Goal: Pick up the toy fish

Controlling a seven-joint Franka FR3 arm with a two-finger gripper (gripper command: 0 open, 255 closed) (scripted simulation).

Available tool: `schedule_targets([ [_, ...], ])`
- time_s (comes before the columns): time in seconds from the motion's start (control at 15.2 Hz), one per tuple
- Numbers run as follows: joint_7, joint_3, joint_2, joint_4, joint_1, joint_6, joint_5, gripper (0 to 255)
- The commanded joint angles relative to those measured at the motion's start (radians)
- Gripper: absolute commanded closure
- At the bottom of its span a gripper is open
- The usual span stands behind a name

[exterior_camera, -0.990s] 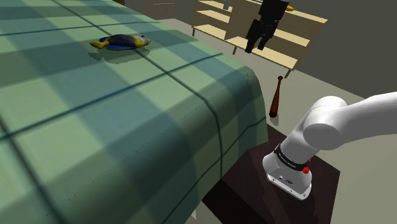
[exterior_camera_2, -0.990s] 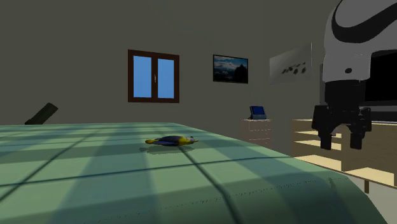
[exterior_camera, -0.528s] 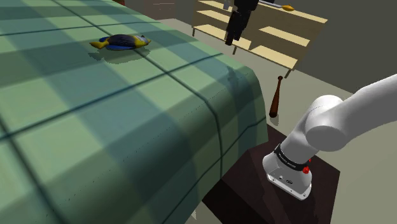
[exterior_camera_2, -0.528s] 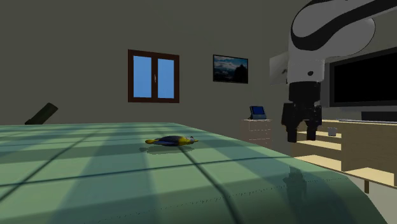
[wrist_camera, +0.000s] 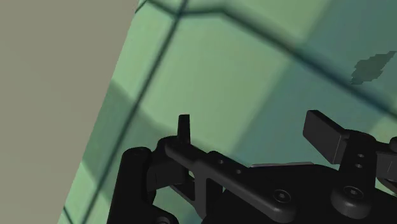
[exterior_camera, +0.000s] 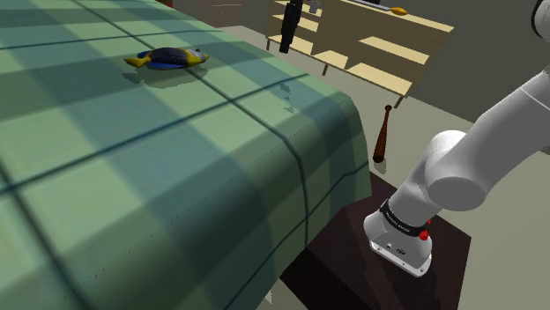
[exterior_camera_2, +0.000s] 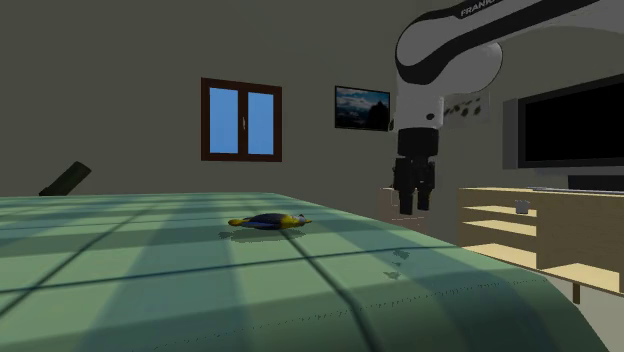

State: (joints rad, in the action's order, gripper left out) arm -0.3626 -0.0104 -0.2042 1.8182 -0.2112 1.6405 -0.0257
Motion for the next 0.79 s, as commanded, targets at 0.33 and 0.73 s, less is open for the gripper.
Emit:
schedule_targets([
  [0.33,-0.178,-0.057,0.230,-0.282,-0.067,-0.049,0.012,0],
  [0.73,-0.311,-0.121,0.409,-0.531,-0.132,-0.118,0.044,0],
])
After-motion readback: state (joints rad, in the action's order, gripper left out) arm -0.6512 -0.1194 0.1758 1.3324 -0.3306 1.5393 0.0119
